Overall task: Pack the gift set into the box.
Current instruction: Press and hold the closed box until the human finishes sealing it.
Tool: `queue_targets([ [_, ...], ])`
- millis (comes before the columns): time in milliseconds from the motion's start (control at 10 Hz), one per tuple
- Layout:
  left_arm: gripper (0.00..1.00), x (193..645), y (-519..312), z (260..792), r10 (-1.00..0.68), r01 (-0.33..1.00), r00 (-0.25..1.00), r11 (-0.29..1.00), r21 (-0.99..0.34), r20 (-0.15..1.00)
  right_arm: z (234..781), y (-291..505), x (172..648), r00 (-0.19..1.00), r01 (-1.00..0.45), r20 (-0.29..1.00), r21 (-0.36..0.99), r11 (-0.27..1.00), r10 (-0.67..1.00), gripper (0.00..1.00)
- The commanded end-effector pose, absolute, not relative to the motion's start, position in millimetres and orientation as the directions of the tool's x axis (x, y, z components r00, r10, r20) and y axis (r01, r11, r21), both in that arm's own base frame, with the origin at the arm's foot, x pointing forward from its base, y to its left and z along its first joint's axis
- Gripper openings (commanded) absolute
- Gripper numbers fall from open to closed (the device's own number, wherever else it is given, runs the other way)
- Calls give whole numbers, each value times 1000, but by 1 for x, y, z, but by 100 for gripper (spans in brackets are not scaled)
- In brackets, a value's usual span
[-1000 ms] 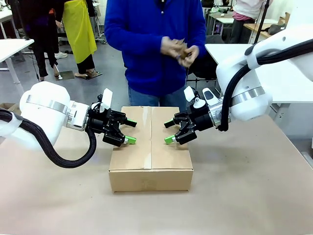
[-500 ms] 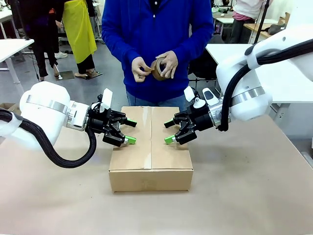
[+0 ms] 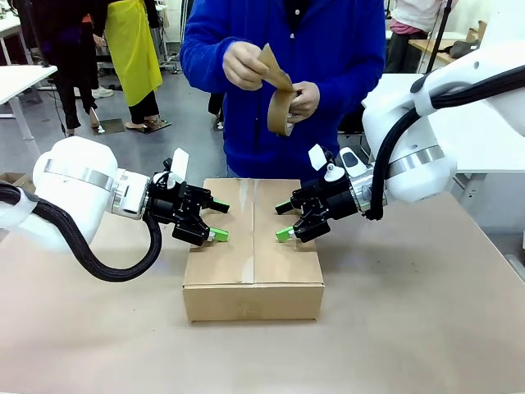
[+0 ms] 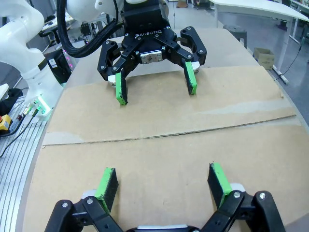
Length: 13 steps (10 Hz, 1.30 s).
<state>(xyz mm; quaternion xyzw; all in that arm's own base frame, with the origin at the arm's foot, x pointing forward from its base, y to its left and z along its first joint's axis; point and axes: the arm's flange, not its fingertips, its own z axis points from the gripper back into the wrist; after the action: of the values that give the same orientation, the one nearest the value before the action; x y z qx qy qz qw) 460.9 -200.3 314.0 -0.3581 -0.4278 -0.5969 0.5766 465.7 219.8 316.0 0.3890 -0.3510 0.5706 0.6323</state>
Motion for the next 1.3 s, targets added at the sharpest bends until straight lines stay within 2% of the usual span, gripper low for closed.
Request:
queue_targets([
  [0, 100, 459, -200, 310, -373, 992, -98, 36, 120, 922, 314, 218, 465, 107, -994, 888, 97, 47, 448, 100],
  [1200, 100, 459, -200, 310, -373, 992, -98, 36, 120, 922, 314, 218, 465, 107, -994, 888, 97, 47, 448, 100],
])
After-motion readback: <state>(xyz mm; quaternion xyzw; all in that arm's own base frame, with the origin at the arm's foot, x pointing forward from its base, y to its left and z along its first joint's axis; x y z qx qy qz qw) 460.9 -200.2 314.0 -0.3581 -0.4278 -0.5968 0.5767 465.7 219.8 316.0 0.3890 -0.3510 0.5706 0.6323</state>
